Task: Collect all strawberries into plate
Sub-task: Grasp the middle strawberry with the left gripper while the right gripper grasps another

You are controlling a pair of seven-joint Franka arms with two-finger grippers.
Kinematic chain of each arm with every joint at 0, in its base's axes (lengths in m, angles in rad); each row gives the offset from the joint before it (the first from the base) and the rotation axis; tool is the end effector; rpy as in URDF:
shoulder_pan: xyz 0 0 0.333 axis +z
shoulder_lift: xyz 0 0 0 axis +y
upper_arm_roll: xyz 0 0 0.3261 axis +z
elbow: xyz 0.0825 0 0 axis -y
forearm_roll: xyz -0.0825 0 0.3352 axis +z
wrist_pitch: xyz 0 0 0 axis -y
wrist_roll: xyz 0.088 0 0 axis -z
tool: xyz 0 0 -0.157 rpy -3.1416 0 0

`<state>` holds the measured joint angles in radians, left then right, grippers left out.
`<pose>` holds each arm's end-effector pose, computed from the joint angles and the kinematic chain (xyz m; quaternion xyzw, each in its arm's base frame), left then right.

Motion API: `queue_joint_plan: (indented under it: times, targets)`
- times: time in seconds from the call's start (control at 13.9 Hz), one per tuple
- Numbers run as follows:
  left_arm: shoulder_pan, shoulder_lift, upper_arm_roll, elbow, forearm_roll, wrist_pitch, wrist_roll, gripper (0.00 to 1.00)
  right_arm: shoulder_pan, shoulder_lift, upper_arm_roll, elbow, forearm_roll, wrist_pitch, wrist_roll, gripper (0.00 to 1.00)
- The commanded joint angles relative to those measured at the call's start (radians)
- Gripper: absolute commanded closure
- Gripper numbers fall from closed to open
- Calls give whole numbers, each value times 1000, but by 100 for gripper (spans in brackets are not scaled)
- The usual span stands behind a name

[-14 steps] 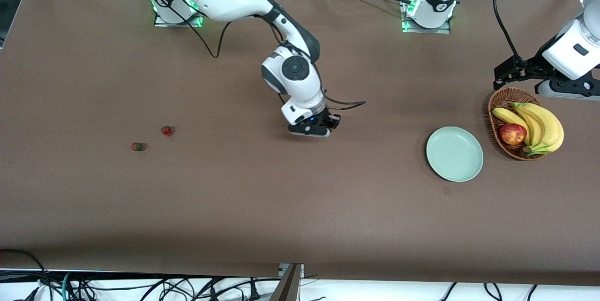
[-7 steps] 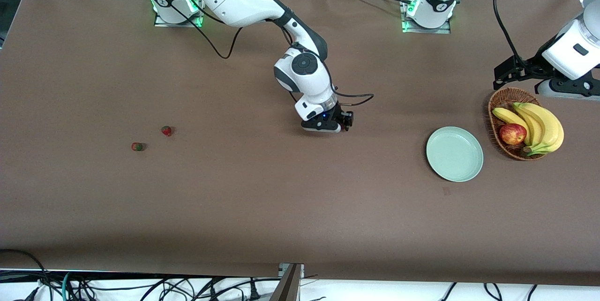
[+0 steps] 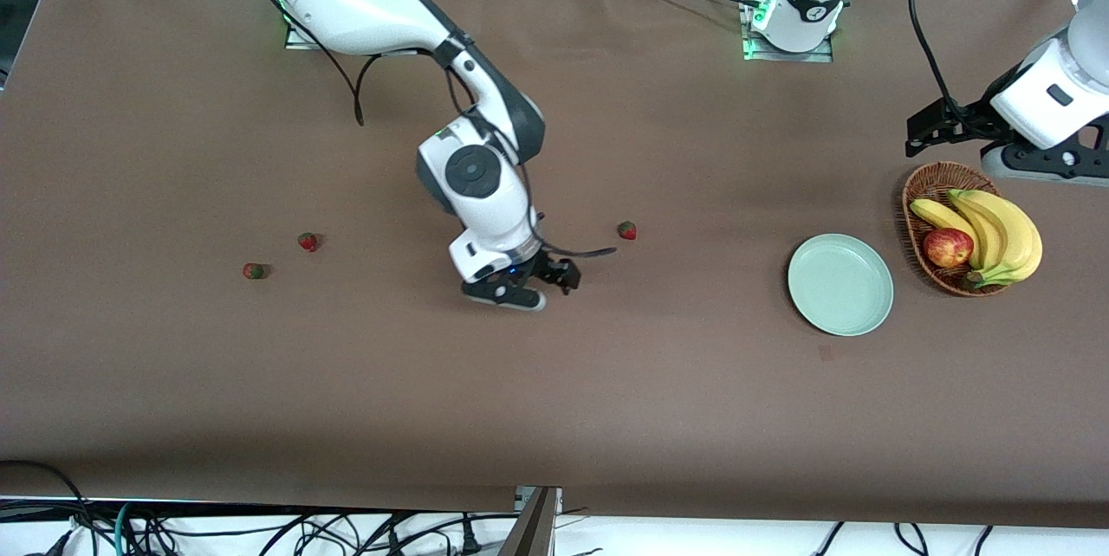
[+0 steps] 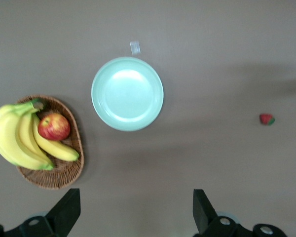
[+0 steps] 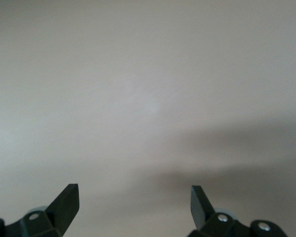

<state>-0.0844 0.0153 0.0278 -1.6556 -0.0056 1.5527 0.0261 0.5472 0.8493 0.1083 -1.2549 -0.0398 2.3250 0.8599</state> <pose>0.4973 -0.0292 0.5401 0.9974 -0.0411 -0.0591 0.0017 0.6088 0.4387 0.2554 -0.9871 0.1121 -0.0663 0.0935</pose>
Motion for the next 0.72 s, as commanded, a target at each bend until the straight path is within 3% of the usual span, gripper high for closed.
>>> queue_joint_plan:
  times: [0.0,0.29,0.51,0.65]
  targets:
    - [-27,70,-6,0,-16,-51,5,0,-99,-38,20,-26,6,-102,-99,0]
    - [-40,162,-94,-6,-20,9,-119,0,-271,-103,42,-95,9,-217,-379,0]
    - [-50,265,-132,-16,-109,142,-288,0,-419,-203,44,-274,6,-231,-608,0]
    - [-124,340,-143,-18,-110,246,-471,0,-493,-274,42,-380,0,-231,-744,0]
